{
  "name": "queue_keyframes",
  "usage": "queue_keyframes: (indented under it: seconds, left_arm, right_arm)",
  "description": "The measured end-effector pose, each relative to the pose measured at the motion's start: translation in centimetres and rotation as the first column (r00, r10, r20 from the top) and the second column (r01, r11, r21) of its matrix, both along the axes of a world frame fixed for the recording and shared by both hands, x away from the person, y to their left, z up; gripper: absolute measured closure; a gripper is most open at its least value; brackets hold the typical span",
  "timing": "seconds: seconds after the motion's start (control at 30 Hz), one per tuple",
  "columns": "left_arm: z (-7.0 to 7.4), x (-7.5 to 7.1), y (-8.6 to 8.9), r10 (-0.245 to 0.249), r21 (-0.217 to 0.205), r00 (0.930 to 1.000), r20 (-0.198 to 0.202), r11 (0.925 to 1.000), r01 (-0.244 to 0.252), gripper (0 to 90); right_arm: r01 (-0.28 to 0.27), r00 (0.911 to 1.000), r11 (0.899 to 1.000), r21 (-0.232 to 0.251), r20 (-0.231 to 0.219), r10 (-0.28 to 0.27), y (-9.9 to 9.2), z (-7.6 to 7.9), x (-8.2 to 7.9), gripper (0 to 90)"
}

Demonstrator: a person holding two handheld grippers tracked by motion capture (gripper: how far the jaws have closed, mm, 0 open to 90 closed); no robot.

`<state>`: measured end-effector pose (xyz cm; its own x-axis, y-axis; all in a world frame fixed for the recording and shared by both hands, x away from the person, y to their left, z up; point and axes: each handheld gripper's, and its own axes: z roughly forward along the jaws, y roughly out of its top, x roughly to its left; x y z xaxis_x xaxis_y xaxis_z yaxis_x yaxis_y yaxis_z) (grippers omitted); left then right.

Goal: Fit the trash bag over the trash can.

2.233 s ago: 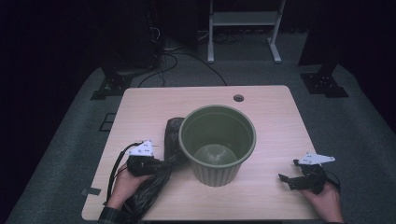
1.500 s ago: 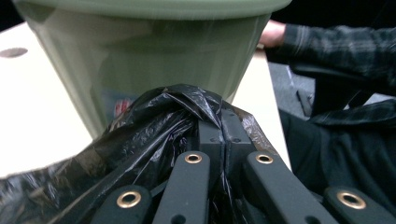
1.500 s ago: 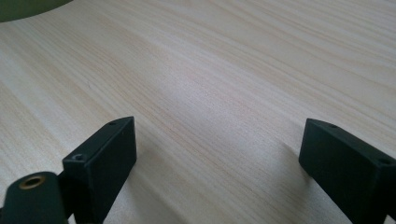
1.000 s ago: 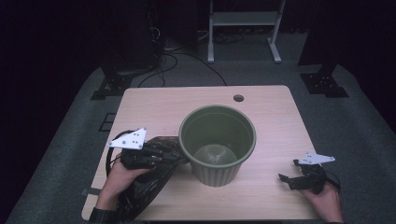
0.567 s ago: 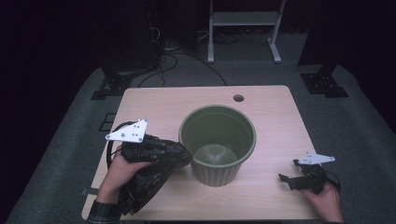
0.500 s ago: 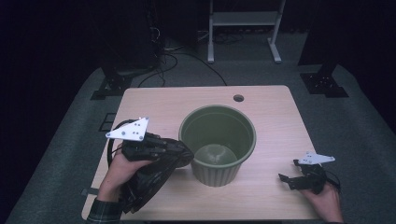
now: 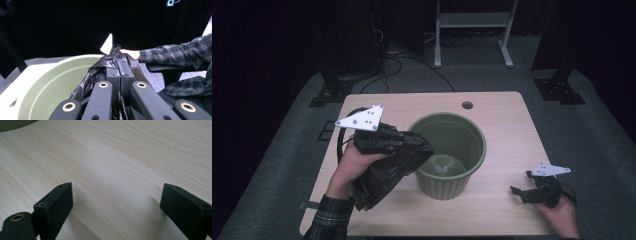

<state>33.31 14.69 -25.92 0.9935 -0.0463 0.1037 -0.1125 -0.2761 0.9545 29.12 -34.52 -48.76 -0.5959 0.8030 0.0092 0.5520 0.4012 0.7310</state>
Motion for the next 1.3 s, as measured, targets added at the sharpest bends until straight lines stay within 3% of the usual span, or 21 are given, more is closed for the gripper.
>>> queue_keyframes:
  seconds: [0.37, 0.77, 1.3]
  left_arm:
    - [1.6, 2.1, -2.8, -0.030, -0.052, 0.9995, -0.014, 0.9982, 0.029, 88.7]
    - [3.7, 3.6, -6.1, -0.093, -0.100, 0.9956, -0.011, 0.9908, 0.092, 88.7]
    - [5.5, 4.5, -10.0, -0.152, -0.120, 0.9884, -0.006, 0.9813, 0.150, 88.7]
  right_arm:
    - [-0.002, 1.0000, 1.000, 0.000, -0.001, 0.002, 0.0, 0.0, 0.0, 9.8]
    - [-0.002, 1.0000, 1.000, 0.000, 0.000, 0.002, 0.0, 0.0, 0.0, 9.8]
    - [-0.001, 1.0000, 1.000, 0.000, 0.000, 0.001, 0.0, 0.0, 0.0, 9.8]
